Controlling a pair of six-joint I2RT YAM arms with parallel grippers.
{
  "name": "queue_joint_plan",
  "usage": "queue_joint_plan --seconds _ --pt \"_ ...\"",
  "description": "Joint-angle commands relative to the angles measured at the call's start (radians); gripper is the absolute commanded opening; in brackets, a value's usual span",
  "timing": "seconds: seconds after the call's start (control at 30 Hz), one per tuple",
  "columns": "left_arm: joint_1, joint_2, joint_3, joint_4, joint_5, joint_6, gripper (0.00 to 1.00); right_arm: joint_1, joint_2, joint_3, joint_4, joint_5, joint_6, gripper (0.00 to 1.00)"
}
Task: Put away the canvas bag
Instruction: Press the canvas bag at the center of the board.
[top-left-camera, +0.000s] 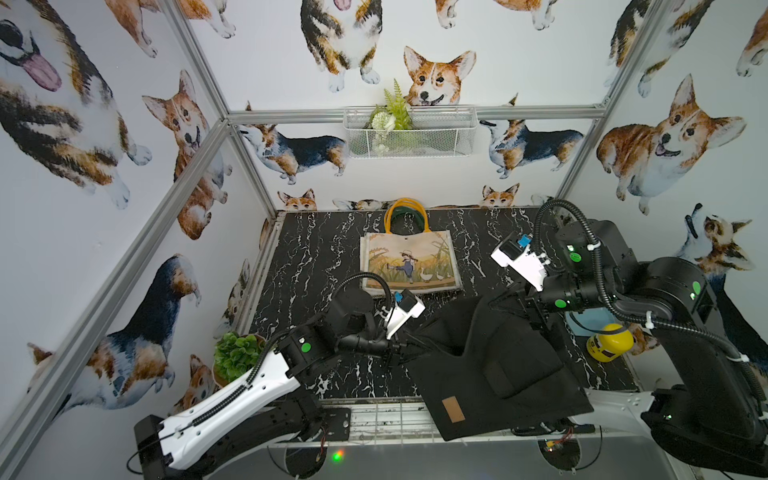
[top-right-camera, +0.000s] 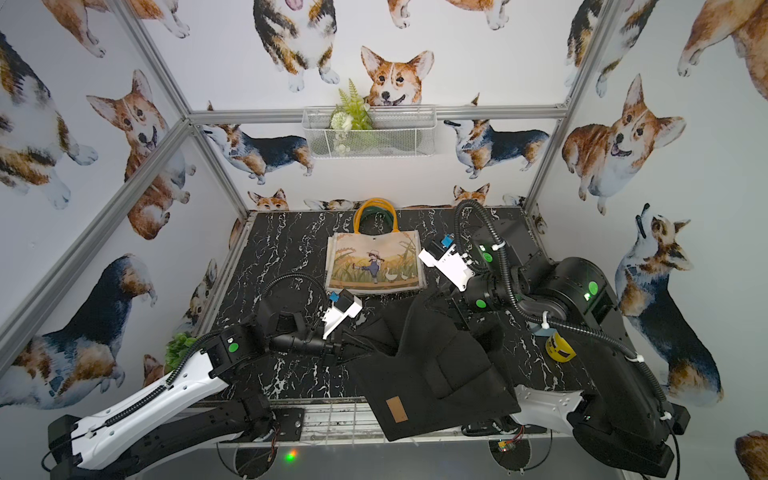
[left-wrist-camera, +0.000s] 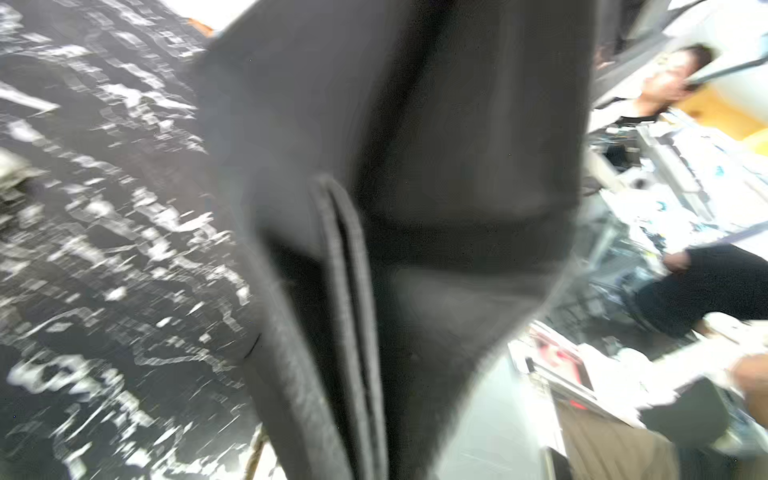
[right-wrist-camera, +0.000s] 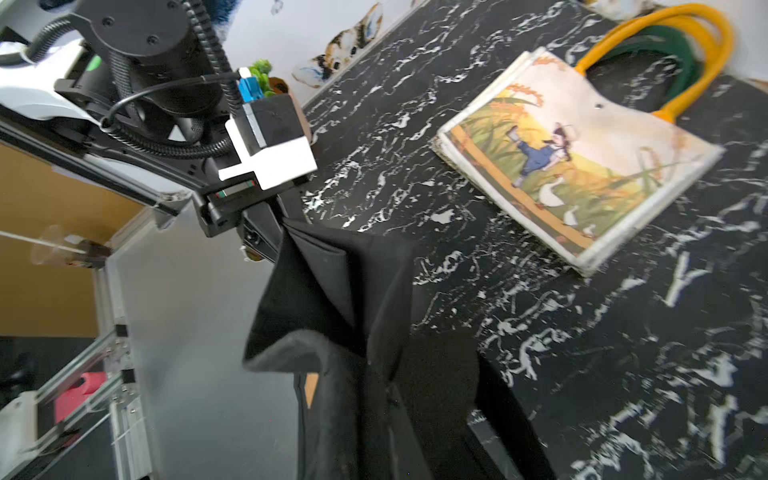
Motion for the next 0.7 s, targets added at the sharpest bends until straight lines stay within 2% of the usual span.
queue_joint_plan --seconds 0.0,0.2,0.33,0.47,0.57,0.6,0.67 --pt "-0.001 -0.019 -0.064 0.036 -0.035 0.008 0.0 -0.011 -0.077 0.0 0.019 0.272 0.041 0.0" --pt "-0.002 -0.025 -0.106 0.048 -0.137 -0.012 0.0 -0.122 -0.173 -0.025 0.14 0.432 0.113 0.0" --pt "-0.002 -0.049 -0.109 0.018 -0.251 -0.037 0.0 -0.132 -0.229 -0.063 0.229 0.519 0.143 0.0" --pt "-0.001 -0.094 -0.127 0.045 -0.306 -0.077 0.0 -0.133 -0.253 -0.086 0.279 0.514 0.151 0.0" --pt "0.002 -0.139 -0.142 0.098 -0.308 -0.101 0.0 -0.132 -0.261 -0.111 0.322 0.39 0.115 0.0" --pt "0.003 -0.148 -0.14 0.114 -0.295 -0.101 0.08 -0.132 -0.263 -0.119 0.34 0.334 0.102 0.0" --pt "0.004 -0.154 -0.121 0.116 -0.272 -0.088 0.39 -0.131 -0.26 -0.13 0.352 0.249 0.078 0.0"
